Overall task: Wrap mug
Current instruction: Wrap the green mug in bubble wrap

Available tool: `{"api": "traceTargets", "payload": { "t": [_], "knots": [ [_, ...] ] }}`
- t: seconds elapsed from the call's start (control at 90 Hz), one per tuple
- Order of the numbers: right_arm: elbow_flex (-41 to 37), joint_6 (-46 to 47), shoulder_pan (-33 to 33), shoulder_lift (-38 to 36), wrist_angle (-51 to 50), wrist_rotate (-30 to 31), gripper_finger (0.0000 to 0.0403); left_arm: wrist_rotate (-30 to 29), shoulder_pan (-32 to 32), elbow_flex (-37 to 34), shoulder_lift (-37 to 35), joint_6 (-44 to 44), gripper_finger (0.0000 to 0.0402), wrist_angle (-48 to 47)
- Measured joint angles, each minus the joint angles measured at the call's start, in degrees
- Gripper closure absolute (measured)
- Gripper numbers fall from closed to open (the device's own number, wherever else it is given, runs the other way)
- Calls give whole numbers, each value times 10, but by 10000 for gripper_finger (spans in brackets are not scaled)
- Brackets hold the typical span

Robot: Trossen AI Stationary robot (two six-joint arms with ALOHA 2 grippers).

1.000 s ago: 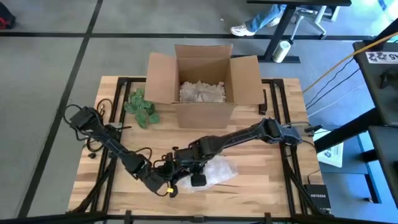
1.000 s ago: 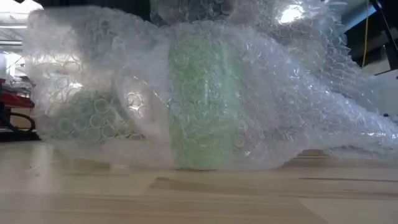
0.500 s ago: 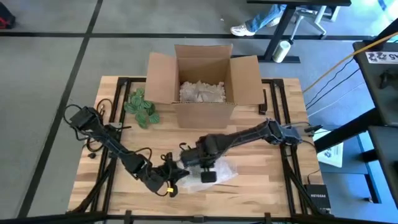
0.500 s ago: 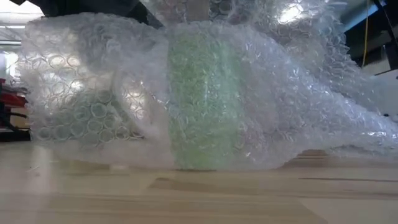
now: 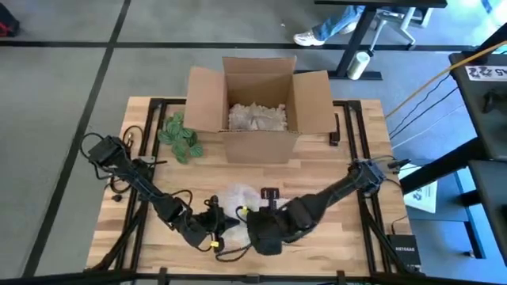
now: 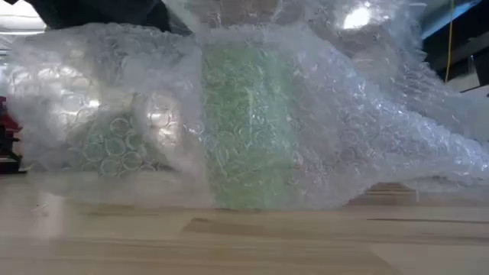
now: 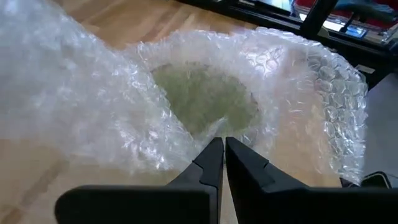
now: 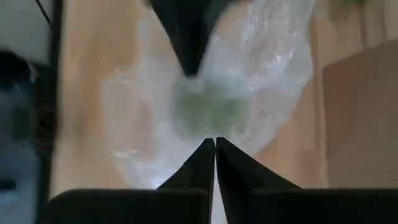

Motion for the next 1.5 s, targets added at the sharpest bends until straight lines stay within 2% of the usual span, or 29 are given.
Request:
{"api": "traceTargets", "payload": {
  "t": [0.211,0.411,0.544,0.644,0.744,0.811,0.867,0.989,1.056,1.133,1.322,1.5],
  "knots": [
    [-21,129,81,-1,14,82,402,0,-5,0,0,2,402,-1],
    [-106,321,160,0,10,254,402,0,-5,0,0,3,402,0],
    [-188,444,179,0,17,346,402,0,-1,0,0,3,402,9],
    [-256,493,174,0,70,378,402,0,2,0,0,9,402,19],
    [-330,466,157,-10,198,404,402,0,4,0,0,30,402,41],
    [-384,388,137,-27,323,392,403,0,8,0,0,35,402,43],
    [-430,292,118,-43,455,359,403,0,8,0,0,36,402,43],
    [-531,44,71,-69,798,234,403,3,11,0,0,36,402,44],
    [-570,-39,45,-86,926,163,403,9,11,0,0,34,402,44],
    [-601,-75,20,-113,958,120,403,13,11,0,0,33,402,44],
    [-688,-72,-7,-196,907,103,403,17,11,0,-1,27,402,44],
    [-819,8,8,-290,912,106,403,17,13,0,-1,28,402,46]
  ]
}}
